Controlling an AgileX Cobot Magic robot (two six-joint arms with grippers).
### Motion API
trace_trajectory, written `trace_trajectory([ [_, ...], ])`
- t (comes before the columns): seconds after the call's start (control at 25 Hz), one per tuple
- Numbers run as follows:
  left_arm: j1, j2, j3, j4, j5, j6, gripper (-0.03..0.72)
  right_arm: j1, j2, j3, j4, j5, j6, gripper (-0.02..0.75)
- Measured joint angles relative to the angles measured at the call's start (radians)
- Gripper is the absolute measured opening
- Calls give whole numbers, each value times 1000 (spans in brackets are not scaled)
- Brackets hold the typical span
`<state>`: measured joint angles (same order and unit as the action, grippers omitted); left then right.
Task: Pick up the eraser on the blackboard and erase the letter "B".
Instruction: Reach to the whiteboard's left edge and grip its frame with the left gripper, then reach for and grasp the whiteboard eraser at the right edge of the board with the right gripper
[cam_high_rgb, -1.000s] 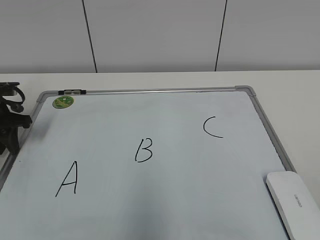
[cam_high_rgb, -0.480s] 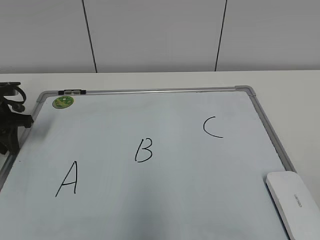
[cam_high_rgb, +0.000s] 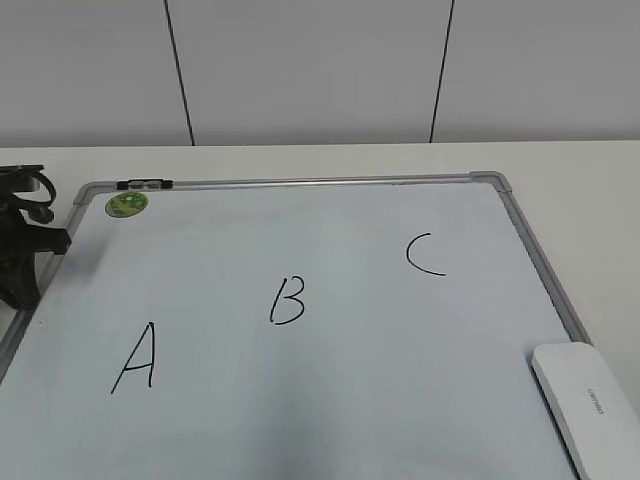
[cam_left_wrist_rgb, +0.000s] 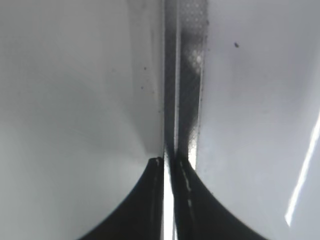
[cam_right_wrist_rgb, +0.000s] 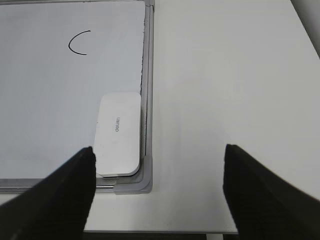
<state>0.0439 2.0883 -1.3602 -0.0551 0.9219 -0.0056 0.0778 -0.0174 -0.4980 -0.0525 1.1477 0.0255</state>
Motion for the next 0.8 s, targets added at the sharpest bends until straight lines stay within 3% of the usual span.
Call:
trace_trajectory([
  [0.52,0,2,-4,-4,6,0,20,0,22,-2,19,-8,0,589],
  [0.8,0,2,-4,-8,2,0,20,0,326,-50,151,-42,2,589],
])
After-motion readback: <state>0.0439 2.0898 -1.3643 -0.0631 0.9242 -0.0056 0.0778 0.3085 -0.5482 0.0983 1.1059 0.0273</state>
